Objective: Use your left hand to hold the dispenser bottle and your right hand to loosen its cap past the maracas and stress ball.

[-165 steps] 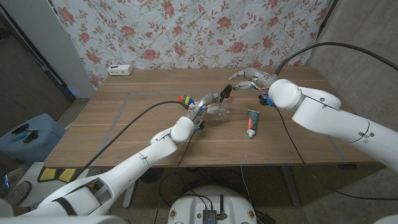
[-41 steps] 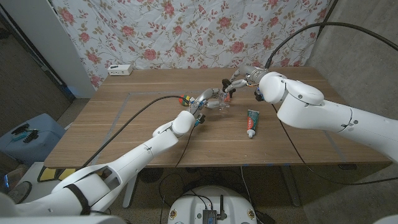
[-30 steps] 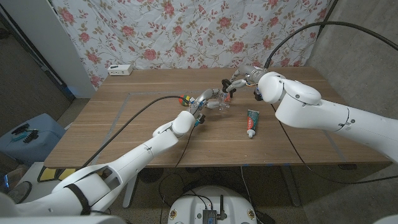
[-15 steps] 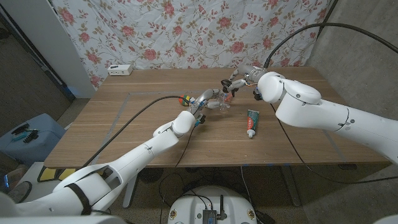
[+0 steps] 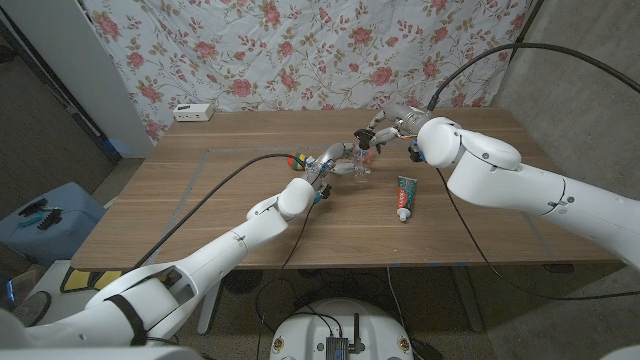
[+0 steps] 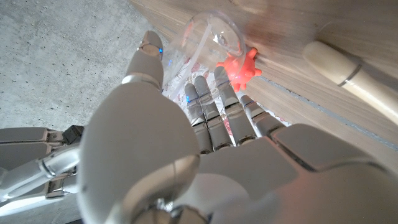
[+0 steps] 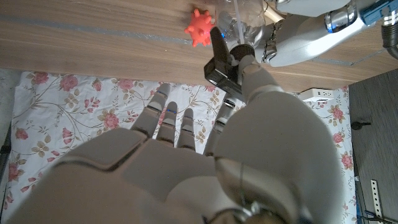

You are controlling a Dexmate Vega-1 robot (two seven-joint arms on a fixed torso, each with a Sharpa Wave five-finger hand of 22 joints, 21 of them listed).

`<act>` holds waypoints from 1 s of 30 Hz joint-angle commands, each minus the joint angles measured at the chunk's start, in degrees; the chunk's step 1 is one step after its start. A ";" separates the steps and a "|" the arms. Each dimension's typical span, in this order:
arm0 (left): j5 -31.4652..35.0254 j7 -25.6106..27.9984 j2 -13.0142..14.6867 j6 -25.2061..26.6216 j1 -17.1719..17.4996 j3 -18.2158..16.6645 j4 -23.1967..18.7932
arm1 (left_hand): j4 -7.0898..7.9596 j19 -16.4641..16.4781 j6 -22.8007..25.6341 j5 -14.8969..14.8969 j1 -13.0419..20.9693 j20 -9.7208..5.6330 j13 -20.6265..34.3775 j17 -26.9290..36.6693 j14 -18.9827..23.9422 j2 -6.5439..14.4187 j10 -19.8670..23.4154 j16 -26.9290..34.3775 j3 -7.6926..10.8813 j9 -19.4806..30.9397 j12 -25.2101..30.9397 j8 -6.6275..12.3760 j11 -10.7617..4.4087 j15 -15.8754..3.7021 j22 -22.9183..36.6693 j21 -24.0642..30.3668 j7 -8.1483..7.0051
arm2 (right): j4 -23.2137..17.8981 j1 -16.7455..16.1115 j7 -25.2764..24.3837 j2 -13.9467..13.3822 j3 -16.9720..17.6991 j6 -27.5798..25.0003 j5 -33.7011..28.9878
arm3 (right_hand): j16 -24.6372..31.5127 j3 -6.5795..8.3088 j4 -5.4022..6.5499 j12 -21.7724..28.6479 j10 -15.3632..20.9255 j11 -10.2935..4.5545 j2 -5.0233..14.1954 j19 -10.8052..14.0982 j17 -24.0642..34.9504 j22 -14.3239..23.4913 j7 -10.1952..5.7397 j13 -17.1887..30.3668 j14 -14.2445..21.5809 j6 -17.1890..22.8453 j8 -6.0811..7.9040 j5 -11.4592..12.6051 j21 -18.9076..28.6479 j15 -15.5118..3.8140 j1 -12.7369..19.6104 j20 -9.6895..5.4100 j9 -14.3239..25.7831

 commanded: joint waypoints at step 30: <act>0.01 0.30 0.70 0.63 1.31 -0.35 -1.90 | 6.74 0.41 3.86 0.25 -6.11 -2.75 9.11 0.26 2.83 6.68 3.88 0.57 7.54 0.18 0.52 0.50 -3.15 -6.16 0.14 0.14 -1.75 | 1.36 -6.84 -1.45 0.10 8.90 8.65 4.98 | 0.55 3.31 0.13 0.18 1.39 -4.20 1.54 -0.90 0.18 0.14 -1.35 0.07 0.02 5.52 1.61 -0.27 -0.24 -1.92 9.06 -1.15 -0.52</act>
